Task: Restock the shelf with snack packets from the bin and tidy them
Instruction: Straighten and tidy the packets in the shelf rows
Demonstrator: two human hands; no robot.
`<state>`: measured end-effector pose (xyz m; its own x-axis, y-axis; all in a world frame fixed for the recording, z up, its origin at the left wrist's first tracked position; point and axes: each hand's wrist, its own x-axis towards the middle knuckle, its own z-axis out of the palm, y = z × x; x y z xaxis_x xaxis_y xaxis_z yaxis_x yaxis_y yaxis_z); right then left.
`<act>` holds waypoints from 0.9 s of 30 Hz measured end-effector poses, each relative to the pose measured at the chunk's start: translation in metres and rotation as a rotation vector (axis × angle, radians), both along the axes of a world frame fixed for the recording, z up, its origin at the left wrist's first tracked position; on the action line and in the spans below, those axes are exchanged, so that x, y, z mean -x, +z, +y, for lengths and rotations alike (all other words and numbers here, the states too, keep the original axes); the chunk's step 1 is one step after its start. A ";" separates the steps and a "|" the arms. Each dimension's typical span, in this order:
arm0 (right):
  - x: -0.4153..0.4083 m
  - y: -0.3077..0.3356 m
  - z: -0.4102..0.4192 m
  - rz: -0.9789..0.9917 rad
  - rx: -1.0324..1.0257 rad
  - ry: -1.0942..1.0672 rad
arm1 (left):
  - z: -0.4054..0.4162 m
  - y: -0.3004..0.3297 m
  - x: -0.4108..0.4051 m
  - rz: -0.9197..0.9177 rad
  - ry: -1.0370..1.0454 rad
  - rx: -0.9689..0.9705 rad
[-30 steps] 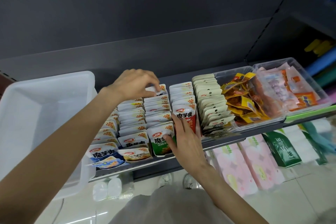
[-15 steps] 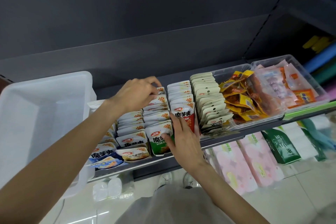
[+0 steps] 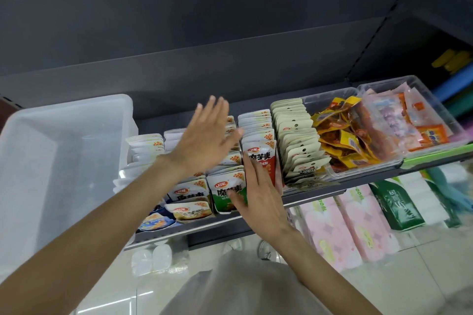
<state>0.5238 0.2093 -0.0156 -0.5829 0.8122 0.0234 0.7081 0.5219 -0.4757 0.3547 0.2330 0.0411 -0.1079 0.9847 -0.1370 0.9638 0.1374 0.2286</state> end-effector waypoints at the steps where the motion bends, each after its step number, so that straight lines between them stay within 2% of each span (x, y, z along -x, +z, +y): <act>1: 0.001 -0.001 -0.001 0.006 0.023 0.007 | -0.003 -0.010 -0.006 0.044 -0.015 0.060; 4: 0.004 -0.004 -0.001 0.064 0.116 0.025 | 0.003 -0.028 -0.007 0.139 0.030 0.084; 8: 0.002 -0.002 0.000 0.053 0.080 0.042 | 0.014 -0.023 -0.005 0.057 0.047 0.113; 10: -0.002 0.002 0.001 0.072 0.032 0.025 | 0.008 -0.011 -0.003 -0.055 0.043 0.054; 12: -0.005 0.005 0.006 0.134 0.036 0.024 | -0.006 0.004 0.003 -0.171 0.111 -0.096; 14: -0.005 0.008 0.014 0.217 0.074 0.021 | -0.028 0.016 0.007 -0.225 0.226 -0.271; 16: -0.001 0.011 0.024 0.246 0.082 0.016 | -0.049 0.019 0.005 -0.235 0.301 -0.364; 22: 0.015 0.011 0.038 0.304 0.255 -0.027 | -0.070 -0.005 -0.020 -0.174 0.381 -0.279; 27: -0.004 0.018 0.029 0.527 0.274 0.011 | -0.068 -0.012 -0.015 -0.204 0.329 -0.393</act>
